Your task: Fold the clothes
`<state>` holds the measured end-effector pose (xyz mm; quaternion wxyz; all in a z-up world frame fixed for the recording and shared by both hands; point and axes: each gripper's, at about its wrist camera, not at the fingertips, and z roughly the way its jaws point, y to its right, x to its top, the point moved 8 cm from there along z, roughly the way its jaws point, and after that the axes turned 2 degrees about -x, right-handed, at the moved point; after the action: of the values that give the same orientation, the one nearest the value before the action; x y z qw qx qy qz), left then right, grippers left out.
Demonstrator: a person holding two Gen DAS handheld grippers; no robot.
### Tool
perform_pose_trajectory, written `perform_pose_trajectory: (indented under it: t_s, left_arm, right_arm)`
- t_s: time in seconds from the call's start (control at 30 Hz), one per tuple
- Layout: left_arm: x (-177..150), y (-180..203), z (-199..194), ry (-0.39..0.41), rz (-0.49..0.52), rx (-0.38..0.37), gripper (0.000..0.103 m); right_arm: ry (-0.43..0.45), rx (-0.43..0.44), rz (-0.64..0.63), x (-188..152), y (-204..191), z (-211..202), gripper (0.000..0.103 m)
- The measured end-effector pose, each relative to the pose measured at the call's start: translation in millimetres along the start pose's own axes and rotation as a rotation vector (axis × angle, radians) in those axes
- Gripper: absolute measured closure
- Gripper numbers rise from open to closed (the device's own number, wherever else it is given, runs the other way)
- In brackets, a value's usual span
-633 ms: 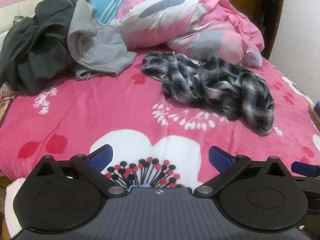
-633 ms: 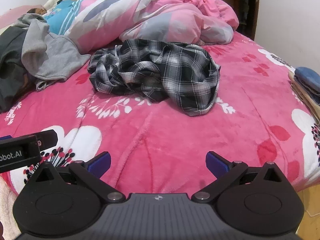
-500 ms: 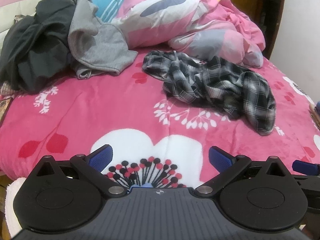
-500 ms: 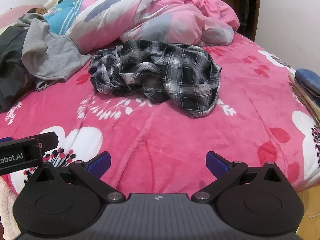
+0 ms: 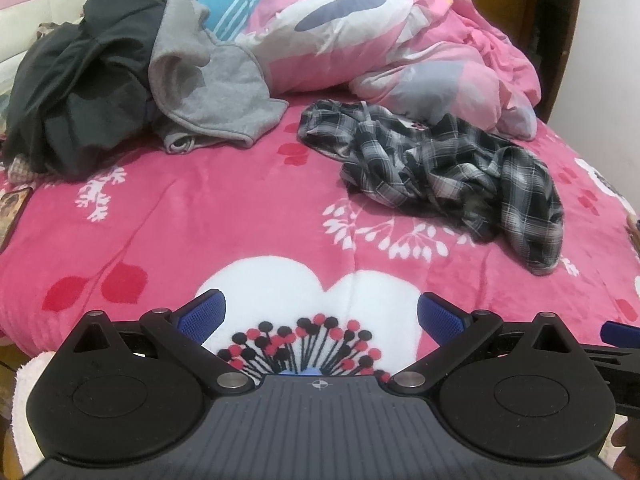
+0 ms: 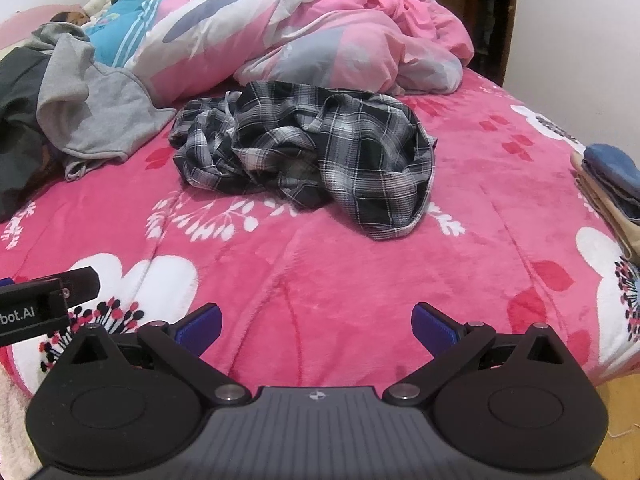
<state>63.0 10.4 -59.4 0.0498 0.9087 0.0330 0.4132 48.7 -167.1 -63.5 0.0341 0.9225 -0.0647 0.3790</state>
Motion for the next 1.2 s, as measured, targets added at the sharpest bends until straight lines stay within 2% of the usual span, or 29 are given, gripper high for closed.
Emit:
perform_pose_trajectory:
  t_s: [1.2]
  left_arm:
    - [1.5,-9.0,1.8,-0.012,-0.016,0.018,0.0]
  right_arm:
    - [0.005,-0.022,0.002,4.0,0.9,1.6,0.0]
